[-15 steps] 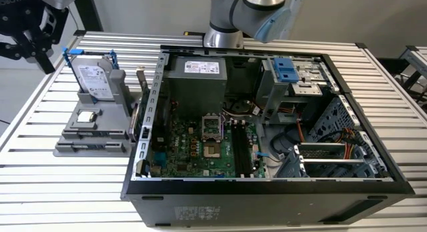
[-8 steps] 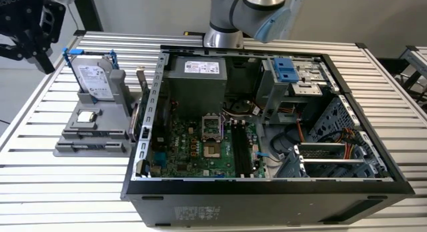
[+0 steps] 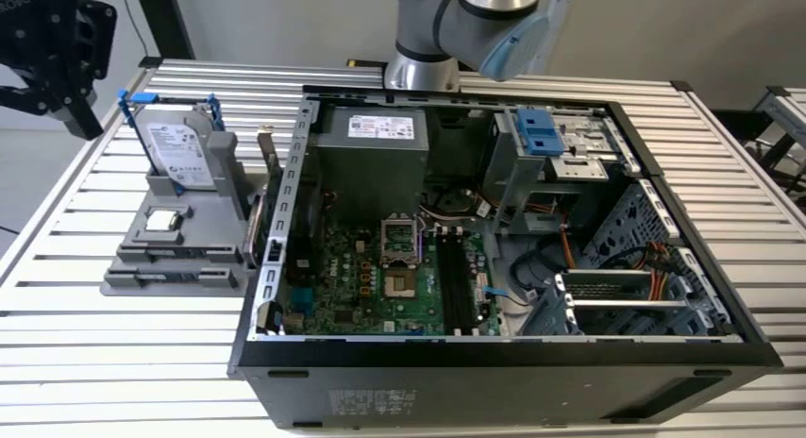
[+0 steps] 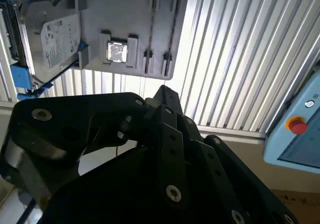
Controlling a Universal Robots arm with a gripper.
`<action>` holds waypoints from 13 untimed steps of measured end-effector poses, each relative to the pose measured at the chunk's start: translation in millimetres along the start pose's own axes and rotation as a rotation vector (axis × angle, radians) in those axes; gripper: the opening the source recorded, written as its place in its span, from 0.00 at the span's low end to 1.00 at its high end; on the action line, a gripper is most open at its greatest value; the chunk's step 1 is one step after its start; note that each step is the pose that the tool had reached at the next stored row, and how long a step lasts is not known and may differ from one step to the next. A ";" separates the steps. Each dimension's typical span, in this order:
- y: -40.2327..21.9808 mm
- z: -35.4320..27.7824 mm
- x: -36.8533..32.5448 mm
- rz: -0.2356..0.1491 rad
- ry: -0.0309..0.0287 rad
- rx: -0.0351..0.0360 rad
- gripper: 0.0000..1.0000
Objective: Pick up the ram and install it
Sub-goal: 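Pick up the ram and move it above insertion slot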
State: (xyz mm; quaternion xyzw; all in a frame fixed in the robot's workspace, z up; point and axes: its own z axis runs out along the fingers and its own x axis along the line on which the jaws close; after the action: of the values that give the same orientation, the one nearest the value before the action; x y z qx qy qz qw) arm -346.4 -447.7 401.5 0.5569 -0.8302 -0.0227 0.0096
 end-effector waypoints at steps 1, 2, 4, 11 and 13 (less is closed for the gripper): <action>0.0 0.0 0.0 -0.018 0.0009 -0.0002 0.00; 0.0 0.0 0.0 -0.036 0.0018 -0.0004 0.00; 0.0 0.0 0.0 -0.071 0.0034 -0.0006 0.00; 0.0 0.0 0.0 -0.167 0.0014 0.0178 0.00; 0.0 -0.1 0.0 -0.193 -0.0001 0.0255 0.00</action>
State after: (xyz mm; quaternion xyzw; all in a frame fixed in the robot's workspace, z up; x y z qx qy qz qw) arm -346.4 -447.7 401.6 0.6343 -0.7730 -0.0129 0.0002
